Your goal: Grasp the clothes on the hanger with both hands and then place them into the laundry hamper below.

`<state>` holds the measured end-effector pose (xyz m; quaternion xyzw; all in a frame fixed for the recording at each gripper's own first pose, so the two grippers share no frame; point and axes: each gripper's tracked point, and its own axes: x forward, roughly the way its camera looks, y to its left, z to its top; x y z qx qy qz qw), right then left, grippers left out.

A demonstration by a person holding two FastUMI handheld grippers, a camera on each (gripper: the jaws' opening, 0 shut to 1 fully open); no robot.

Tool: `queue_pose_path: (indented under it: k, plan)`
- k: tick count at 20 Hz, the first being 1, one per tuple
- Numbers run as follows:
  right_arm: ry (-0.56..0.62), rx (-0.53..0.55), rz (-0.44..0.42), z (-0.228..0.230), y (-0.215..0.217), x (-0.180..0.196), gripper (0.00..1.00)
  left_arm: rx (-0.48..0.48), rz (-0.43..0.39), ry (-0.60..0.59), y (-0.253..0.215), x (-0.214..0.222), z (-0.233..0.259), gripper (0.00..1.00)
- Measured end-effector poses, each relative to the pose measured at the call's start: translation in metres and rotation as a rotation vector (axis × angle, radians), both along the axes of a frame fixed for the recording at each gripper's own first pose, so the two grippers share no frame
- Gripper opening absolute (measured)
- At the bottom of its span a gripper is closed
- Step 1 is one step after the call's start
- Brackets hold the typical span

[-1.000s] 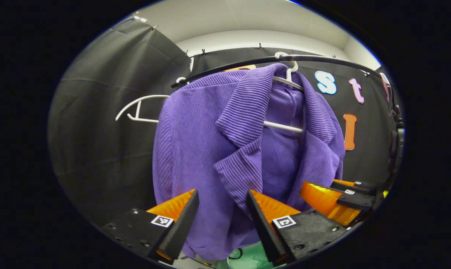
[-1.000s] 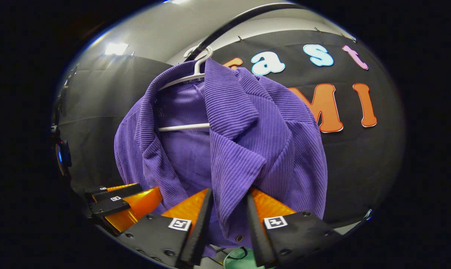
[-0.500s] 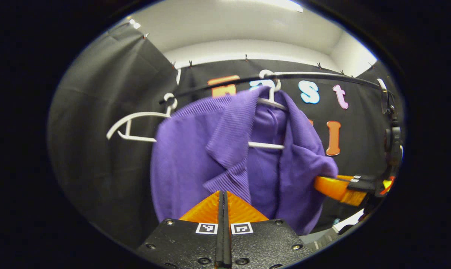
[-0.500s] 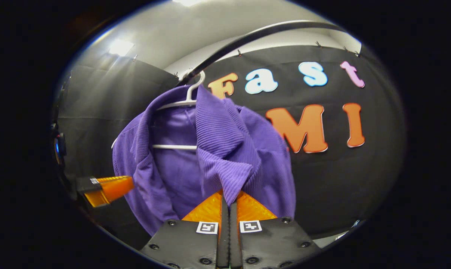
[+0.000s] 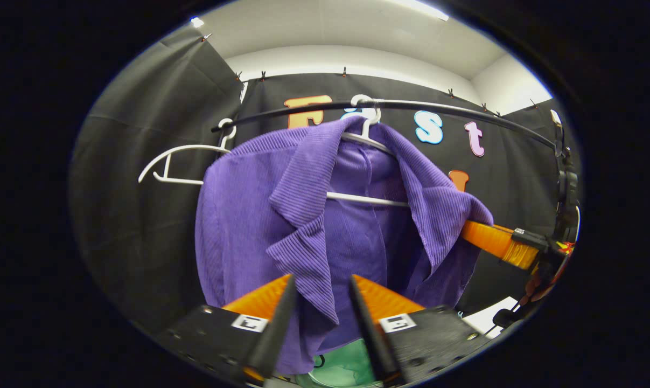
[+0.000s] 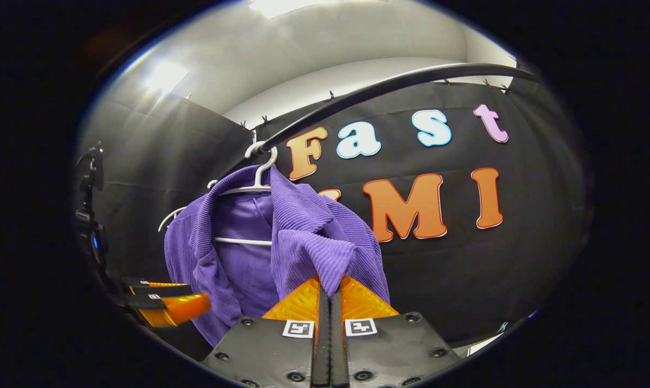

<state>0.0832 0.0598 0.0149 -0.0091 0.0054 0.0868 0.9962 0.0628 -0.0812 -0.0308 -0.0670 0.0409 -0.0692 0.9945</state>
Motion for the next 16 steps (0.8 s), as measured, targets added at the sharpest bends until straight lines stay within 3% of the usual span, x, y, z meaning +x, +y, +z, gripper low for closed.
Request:
queue_pose_path:
  k: [1, 5, 6, 10, 11, 12, 14, 16]
  plan:
    - [-0.007, -0.007, 0.001, 0.002, -0.001, -0.003, 0.08, -0.008, 0.009, -0.005, -0.001, 0.004, -0.002, 0.88]
    - [-0.017, -0.01, 0.01, 0.01, 0.0, -0.01, 0.08, -0.004, 0.112, -0.025, 0.016, 0.021, -0.003, 0.93]
    - [-0.018, -0.013, 0.01, 0.012, -0.001, -0.011, 0.08, -0.009, 0.122, -0.02, 0.015, 0.029, -0.007, 0.96]
    - [-0.033, -0.028, -0.009, 0.021, -0.012, -0.012, 0.08, -0.032, 0.118, 0.009, 0.01, 0.05, -0.017, 0.9]
    - [-0.038, -0.032, -0.02, 0.023, -0.017, -0.011, 0.08, -0.033, 0.122, 0.015, 0.013, 0.053, -0.019, 0.93]
    - [-0.042, -0.035, -0.031, 0.025, -0.022, -0.01, 0.08, -0.037, 0.116, 0.023, 0.014, 0.053, -0.021, 0.87]
    - [-0.05, -0.036, -0.056, 0.029, -0.031, -0.006, 0.08, -0.025, 0.126, 0.042, 0.024, 0.052, -0.022, 0.54]
    - [-0.065, -0.047, -0.092, 0.036, -0.043, 0.001, 0.08, 0.044, 0.228, 0.08, 0.055, 0.044, -0.02, 0.21]
